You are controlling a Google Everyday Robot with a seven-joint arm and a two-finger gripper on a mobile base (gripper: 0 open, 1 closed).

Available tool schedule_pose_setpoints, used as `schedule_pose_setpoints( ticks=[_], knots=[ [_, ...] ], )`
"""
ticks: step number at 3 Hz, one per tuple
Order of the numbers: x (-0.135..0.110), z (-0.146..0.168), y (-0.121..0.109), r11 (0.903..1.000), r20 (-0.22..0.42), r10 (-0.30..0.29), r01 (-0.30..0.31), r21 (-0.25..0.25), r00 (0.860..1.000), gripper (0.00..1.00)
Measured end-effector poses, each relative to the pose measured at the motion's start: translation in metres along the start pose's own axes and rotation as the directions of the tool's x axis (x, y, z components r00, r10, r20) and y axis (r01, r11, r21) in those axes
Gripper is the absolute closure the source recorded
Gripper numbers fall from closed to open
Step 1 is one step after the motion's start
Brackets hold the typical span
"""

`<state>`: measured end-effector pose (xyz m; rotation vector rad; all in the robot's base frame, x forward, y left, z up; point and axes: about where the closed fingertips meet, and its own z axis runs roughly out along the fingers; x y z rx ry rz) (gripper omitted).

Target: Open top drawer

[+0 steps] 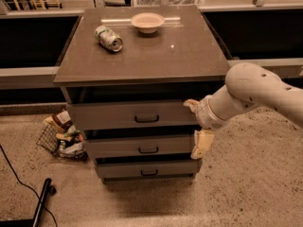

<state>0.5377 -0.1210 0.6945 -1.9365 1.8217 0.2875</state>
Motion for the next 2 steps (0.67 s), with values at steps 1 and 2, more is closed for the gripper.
schedule_pose_setpoints(
  ticks=[1, 2],
  knots=[
    [0.0, 0.0001, 0.0, 1.0, 0.0, 0.0, 0.0, 0.0, 1.0, 0.0],
    [0.0052, 0.002, -0.0075, 0.9993, -0.021, -0.037, 0.037, -0.001, 0.999, 0.0]
  ],
)
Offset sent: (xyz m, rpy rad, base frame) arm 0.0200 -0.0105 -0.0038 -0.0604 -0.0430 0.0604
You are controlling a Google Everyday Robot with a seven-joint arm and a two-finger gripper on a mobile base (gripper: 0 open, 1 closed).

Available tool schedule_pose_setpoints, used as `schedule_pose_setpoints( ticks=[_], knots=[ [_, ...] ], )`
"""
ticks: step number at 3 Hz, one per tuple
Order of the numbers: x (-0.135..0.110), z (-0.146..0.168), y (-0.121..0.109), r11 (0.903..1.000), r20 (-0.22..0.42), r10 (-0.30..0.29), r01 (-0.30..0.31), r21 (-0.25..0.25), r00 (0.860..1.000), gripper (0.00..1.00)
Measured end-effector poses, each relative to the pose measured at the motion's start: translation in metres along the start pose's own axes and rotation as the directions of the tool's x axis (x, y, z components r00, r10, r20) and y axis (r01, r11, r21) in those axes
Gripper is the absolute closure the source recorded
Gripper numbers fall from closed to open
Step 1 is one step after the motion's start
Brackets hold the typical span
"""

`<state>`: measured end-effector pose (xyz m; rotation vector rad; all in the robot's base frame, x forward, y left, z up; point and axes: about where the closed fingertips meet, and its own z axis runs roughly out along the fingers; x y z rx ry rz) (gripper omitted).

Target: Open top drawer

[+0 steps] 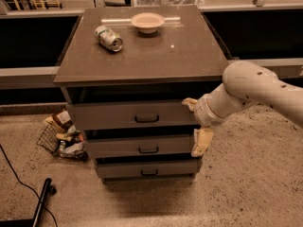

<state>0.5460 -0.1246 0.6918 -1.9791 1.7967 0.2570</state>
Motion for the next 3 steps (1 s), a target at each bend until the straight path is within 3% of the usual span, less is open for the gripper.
schedule_pose_setpoints(
  ticks=[1, 3],
  knots=[
    [0.011, 0.001, -0.016, 0.9984, -0.033, -0.057, 0.057, 0.0, 0.998, 0.0],
    [0.032, 0.015, -0.047, 0.9966, -0.061, -0.08, 0.079, -0.024, 0.995, 0.0]
  ],
)
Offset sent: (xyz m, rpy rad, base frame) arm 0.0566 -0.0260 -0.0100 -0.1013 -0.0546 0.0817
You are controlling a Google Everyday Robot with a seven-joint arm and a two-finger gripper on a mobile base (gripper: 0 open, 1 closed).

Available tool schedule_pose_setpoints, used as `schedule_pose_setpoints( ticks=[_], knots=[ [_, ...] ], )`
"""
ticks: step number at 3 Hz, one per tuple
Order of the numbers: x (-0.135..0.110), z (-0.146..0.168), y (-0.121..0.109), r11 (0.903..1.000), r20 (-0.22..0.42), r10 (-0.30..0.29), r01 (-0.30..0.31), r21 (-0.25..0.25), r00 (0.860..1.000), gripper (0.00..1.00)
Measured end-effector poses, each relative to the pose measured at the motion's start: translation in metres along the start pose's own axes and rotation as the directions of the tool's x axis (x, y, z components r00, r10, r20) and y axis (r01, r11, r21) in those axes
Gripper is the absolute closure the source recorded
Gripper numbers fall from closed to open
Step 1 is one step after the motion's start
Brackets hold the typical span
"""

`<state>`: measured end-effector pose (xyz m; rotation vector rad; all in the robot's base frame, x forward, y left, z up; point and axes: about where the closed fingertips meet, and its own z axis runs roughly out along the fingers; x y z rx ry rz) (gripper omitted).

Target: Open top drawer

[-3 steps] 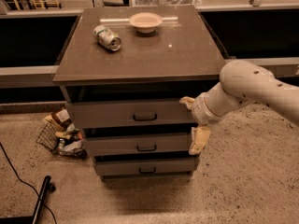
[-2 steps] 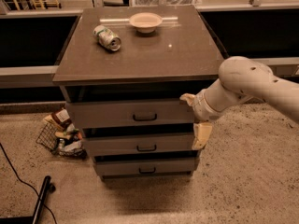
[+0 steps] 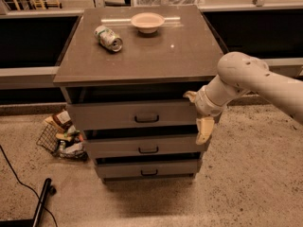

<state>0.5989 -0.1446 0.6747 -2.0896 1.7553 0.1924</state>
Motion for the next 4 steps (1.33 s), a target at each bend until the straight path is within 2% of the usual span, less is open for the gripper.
schedule_pose_setpoints(
  ticks=[2, 4],
  knots=[
    [0.014, 0.021, -0.031, 0.9985, -0.009, 0.034, -0.035, -0.042, 0.999, 0.01],
    [0.012, 0.027, -0.033, 0.9979, -0.018, 0.036, -0.037, -0.053, 0.999, 0.47]
  ],
)
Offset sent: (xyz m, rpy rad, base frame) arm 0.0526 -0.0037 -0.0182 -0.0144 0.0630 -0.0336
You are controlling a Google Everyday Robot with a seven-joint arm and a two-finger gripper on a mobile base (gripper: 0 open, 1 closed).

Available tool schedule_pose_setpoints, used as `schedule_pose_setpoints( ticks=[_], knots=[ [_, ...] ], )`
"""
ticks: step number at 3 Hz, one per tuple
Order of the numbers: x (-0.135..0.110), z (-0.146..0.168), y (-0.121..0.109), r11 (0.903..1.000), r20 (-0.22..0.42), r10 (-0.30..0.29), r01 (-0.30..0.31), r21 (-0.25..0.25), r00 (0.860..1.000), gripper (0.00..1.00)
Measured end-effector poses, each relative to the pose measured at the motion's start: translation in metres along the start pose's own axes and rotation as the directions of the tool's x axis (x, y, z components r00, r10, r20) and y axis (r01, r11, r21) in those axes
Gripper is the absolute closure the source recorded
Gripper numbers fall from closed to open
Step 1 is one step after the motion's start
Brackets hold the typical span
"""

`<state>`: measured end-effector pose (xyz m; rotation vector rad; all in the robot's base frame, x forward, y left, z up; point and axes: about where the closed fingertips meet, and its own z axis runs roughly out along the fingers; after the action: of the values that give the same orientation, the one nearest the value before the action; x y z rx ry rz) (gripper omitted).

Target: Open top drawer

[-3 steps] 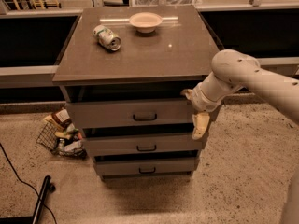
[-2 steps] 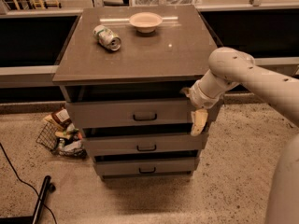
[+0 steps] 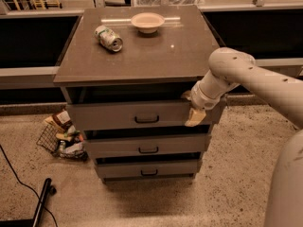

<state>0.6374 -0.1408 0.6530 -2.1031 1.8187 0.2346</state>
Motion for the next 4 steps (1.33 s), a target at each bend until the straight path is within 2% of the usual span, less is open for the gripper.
schedule_pose_setpoints(
  ticks=[2, 3, 4],
  knots=[
    [-0.016, -0.014, 0.017, 0.998, 0.061, -0.058, 0.056, 0.03, 0.996, 0.93],
    [-0.023, -0.017, 0.018, 0.9956, 0.091, -0.089, 0.086, 0.037, 0.992, 1.0],
    [-0.024, -0.017, 0.018, 0.9955, 0.092, -0.09, 0.087, 0.037, 0.992, 0.81]
  ],
)
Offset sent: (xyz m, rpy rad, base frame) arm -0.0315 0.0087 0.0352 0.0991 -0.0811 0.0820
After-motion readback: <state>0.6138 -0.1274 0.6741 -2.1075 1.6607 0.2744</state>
